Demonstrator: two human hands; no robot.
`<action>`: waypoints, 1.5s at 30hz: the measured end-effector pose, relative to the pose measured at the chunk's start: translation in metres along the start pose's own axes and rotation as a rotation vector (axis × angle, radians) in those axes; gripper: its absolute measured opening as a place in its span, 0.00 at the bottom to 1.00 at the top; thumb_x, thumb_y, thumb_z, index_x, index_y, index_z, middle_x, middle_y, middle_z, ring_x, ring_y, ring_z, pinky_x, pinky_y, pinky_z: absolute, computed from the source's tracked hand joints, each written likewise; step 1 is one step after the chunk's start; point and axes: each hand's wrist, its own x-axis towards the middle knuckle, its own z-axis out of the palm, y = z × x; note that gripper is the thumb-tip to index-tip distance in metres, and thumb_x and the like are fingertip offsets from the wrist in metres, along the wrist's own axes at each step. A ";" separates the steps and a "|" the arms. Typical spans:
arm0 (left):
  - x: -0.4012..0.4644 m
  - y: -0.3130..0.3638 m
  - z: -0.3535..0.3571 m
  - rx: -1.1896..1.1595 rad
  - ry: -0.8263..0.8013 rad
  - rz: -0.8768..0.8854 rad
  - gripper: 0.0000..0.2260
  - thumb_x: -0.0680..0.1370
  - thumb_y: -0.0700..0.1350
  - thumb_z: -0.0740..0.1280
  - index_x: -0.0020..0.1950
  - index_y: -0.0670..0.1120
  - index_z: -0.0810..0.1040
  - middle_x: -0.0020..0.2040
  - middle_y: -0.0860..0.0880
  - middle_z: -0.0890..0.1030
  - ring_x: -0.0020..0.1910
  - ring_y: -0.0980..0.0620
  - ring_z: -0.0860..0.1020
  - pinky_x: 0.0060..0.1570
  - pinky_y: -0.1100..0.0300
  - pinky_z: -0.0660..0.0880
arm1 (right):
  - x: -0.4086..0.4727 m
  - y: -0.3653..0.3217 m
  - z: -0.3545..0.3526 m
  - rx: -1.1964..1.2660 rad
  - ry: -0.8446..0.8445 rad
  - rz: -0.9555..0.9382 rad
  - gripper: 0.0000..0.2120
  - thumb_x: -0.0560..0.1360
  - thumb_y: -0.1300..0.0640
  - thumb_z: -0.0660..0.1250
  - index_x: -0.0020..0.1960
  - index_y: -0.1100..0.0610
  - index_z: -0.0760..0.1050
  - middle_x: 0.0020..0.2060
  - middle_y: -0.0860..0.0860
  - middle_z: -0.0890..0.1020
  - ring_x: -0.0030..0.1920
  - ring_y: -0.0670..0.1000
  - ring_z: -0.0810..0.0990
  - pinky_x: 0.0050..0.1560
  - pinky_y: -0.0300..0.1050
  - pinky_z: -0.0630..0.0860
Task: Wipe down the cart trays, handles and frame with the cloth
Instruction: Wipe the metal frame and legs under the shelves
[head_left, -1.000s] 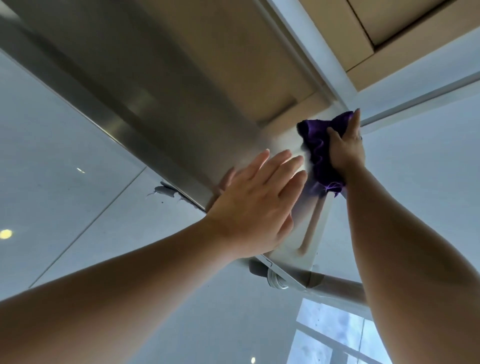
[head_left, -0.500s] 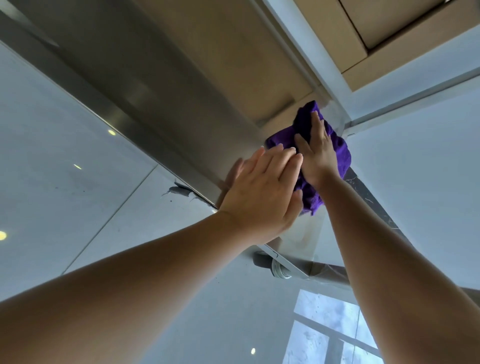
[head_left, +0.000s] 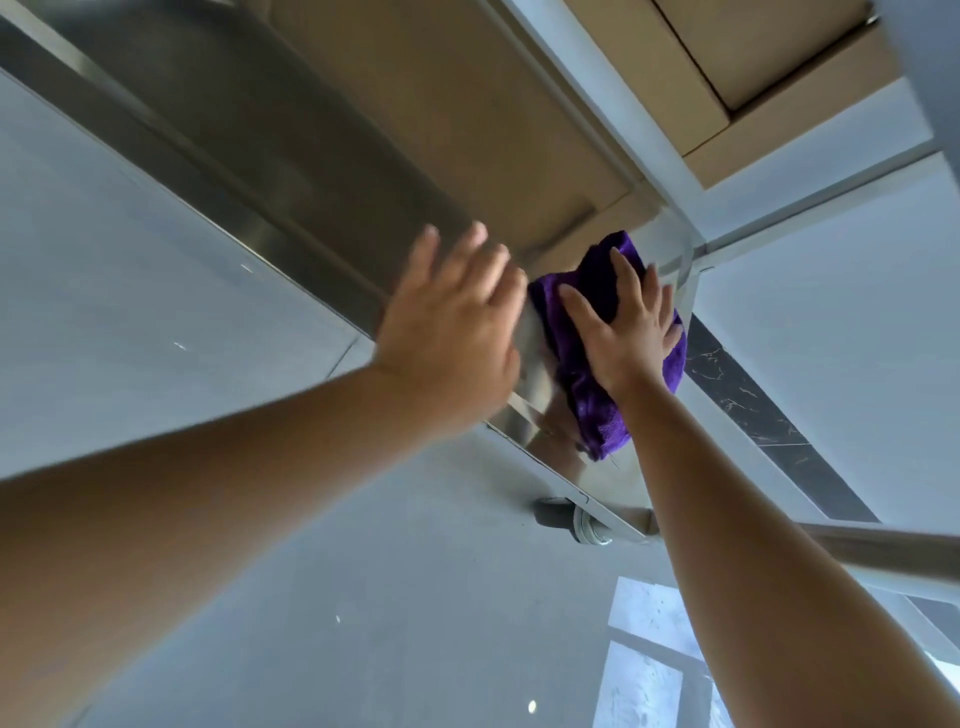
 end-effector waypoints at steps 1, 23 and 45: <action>-0.001 -0.016 -0.006 0.072 -0.018 -0.005 0.25 0.69 0.49 0.54 0.59 0.37 0.77 0.60 0.38 0.77 0.64 0.38 0.72 0.64 0.38 0.61 | 0.000 0.000 0.000 -0.004 -0.017 0.051 0.36 0.70 0.32 0.62 0.73 0.40 0.57 0.77 0.49 0.51 0.76 0.53 0.44 0.72 0.61 0.41; -0.007 -0.063 -0.014 0.193 -0.046 0.011 0.30 0.80 0.59 0.43 0.69 0.42 0.69 0.61 0.40 0.76 0.63 0.39 0.72 0.65 0.37 0.60 | -0.085 -0.101 0.030 0.336 -0.087 -0.199 0.13 0.76 0.62 0.61 0.60 0.58 0.69 0.70 0.51 0.68 0.73 0.54 0.60 0.72 0.62 0.49; -0.028 0.026 -0.017 -0.028 -0.259 0.085 0.26 0.75 0.57 0.49 0.50 0.39 0.78 0.51 0.42 0.80 0.65 0.40 0.71 0.67 0.36 0.49 | -0.186 -0.024 -0.006 0.710 0.313 0.237 0.13 0.66 0.61 0.62 0.45 0.44 0.66 0.45 0.42 0.78 0.44 0.42 0.75 0.47 0.28 0.70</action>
